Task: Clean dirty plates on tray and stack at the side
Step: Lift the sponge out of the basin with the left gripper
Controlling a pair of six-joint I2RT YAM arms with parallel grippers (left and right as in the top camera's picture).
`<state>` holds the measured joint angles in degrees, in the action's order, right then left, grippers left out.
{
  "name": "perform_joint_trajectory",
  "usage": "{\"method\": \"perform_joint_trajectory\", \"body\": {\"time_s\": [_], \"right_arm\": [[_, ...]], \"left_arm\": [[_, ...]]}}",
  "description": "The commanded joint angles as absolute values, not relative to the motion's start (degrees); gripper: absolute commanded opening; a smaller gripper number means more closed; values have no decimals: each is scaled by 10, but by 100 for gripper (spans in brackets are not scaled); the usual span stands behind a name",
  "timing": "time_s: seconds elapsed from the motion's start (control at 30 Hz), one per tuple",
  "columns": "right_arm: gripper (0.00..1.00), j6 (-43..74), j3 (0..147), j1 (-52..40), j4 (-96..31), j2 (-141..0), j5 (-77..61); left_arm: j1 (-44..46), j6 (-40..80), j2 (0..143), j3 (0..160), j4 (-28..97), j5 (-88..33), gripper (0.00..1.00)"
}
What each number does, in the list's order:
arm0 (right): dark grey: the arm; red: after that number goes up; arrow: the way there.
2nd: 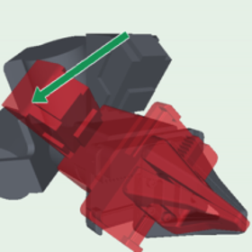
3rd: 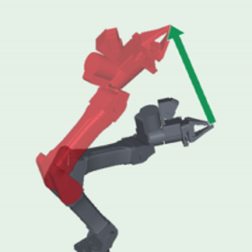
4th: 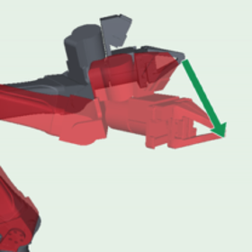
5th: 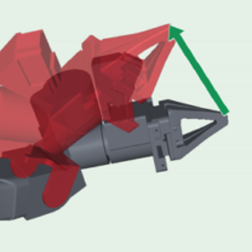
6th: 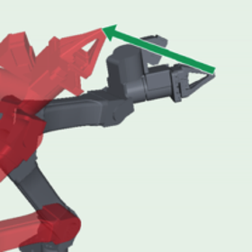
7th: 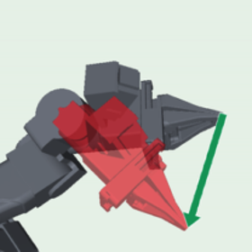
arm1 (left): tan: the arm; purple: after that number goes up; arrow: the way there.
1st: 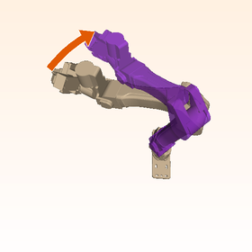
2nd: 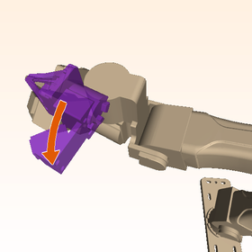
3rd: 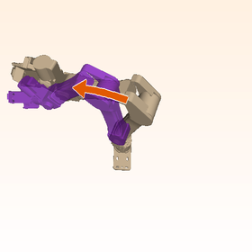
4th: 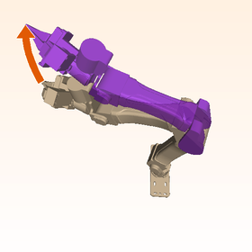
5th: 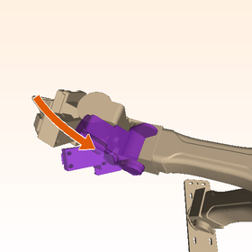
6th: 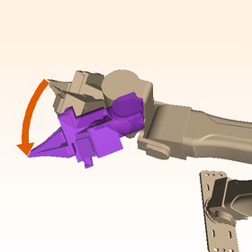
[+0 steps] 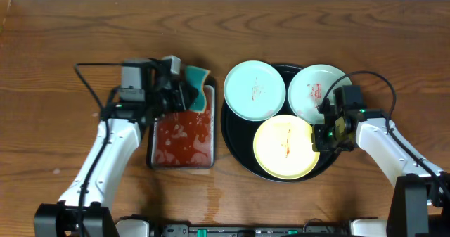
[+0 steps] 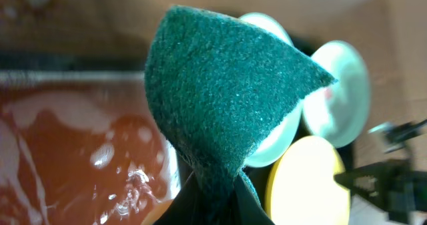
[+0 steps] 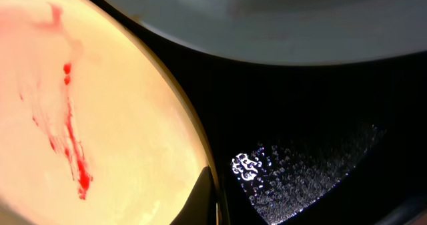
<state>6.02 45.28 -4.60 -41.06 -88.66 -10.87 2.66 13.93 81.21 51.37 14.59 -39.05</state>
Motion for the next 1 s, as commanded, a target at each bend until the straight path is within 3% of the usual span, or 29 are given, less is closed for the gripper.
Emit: {"method": "perform_joint_trajectory", "body": {"time_s": [0.0, 0.3, 0.97], "right_arm": [[1, 55, 460, -46, -409, -889, -103], [1, 55, 460, -46, -409, -889, -103], [1, 55, 460, -46, -409, -889, -103]], "left_arm": [[-14, 189, 800, 514, 117, -507, 7], [-94, 256, 801, 514, 110, -625, 7], [-90, 253, 801, 514, 128, -608, 8]]}}
